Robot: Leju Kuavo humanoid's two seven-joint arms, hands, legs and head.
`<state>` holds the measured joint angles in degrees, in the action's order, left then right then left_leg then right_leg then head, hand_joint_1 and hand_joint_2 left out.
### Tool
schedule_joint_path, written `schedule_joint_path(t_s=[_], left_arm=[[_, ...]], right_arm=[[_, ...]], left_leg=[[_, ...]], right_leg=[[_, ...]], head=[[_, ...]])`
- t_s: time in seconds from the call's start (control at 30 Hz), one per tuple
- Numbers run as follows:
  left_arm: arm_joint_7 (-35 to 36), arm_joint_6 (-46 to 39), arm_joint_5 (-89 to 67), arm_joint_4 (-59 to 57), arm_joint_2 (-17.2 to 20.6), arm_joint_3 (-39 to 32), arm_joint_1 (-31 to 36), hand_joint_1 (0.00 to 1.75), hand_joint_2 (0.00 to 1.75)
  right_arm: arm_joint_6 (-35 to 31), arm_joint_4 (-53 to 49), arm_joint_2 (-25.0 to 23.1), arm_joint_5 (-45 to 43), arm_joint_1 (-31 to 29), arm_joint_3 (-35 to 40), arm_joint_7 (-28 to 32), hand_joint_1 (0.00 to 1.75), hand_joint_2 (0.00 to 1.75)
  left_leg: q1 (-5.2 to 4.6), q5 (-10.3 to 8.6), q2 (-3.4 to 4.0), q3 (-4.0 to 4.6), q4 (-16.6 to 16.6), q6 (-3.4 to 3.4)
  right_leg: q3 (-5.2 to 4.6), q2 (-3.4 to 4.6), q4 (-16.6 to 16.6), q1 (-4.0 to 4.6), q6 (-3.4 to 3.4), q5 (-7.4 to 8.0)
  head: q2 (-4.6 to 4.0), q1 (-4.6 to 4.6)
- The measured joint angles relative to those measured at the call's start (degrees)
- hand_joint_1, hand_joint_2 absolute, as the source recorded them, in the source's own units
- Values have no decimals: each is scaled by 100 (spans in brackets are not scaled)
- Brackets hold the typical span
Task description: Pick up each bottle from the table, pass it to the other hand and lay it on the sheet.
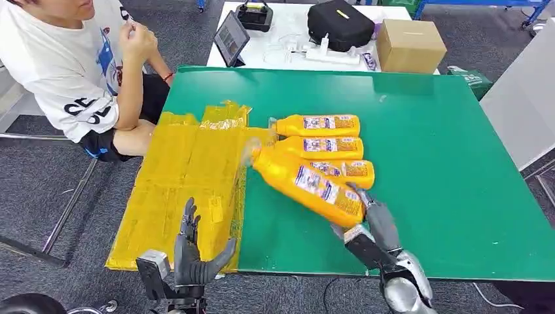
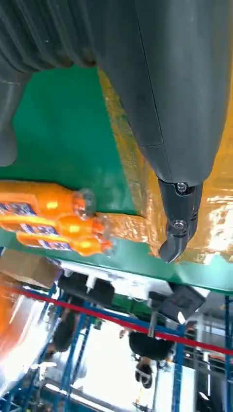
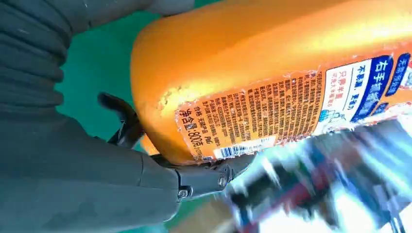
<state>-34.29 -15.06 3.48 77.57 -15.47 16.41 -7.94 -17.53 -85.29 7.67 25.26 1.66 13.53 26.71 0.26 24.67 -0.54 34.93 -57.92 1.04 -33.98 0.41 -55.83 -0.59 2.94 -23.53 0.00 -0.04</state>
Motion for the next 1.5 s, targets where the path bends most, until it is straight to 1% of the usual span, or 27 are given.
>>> schedule_joint_path(t_s=[0.1, 0.23, 0.33, 0.53, 0.83, 0.9, 1.0, 1.1, 1.27, 1.5], left_arm=[[-11, -55, 15, 57, 2, 0, -24, 0, 175], [-26, -113, 131, 127, 13, 0, -58, 0, 175], [-2, -59, 322, 177, 18, 0, -77, 0, 175], [463, 1193, 1280, 290, 157, 159, -61, 0, 175], [520, 1325, 1408, 365, 243, 302, -45, 0, 175], [594, 1649, 1606, 367, 278, 349, -24, 0, 175], [748, 2383, 1882, 389, 361, 501, 89, 0, 175], [859, 2791, 1910, 411, 389, 625, 249, 0, 175], [894, 2894, 1867, 413, 409, 708, 332, 0, 175], [938, 3008, 1814, 411, 415, 763, 345, 0, 175]], right_arm=[[-150, -258, -347, -276, 104, -219, 181, 175, 175], [-587, -709, -842, -860, 318, -574, 707, 175, 175], [-763, -1014, -1099, -1036, 478, -756, 859, 175, 175], [-601, -1051, -1319, -760, 601, -797, 1162, 175, 175], [-601, -933, -1440, -704, 605, -780, 1200, 175, 175], [-520, -898, -1446, -619, 601, -769, 1237, 175, 175], [-518, -624, -1488, -323, 550, -587, 1296, 175, 175], [-705, -105, -1531, -162, 474, -184, 1298, 175, 175], [-826, 474, -1547, -168, 389, 341, 1300, 175, 175], [-590, 1238, -1647, 0, 188, 770, 1300, 175, 175]], left_leg=[[-2, 0, -1, 2, 0, 0], [-5, 0, -2, 4, 0, 1], [-5, 1, -1, 4, 0, 1], [-3, 1, 4, 2, 0, 0], [-4, 0, 2, 2, 0, 0], [-4, 0, 0, 4, 0, 0], [-3, 1, 3, 3, 0, 0], [-1, -1, 2, 2, 1, -1], [0, -2, 0, 2, 1, -2], [-1, -1, 1, 5, 1, -2]], right_leg=[[0, -1, 0, -2, 0, -1], [-2, -1, 1, -5, 0, 0], [-2, -1, 2, -5, 0, 0], [-3, 0, 1, -2, 0, 0], [-2, 0, 1, -4, 0, 0], [-2, 0, 1, -4, 0, 0], [-2, 0, 0, -3, 0, 0], [-1, 0, 0, -1, 0, 0], [-2, 0, -2, -1, -1, 0], [-5, 0, -1, -2, 0, 0]], head=[[0, 4], [0, 4], [0, 4], [0, 5], [0, 7], [0, 7], [0, 7], [0, 7], [0, 7], [0, 7]])
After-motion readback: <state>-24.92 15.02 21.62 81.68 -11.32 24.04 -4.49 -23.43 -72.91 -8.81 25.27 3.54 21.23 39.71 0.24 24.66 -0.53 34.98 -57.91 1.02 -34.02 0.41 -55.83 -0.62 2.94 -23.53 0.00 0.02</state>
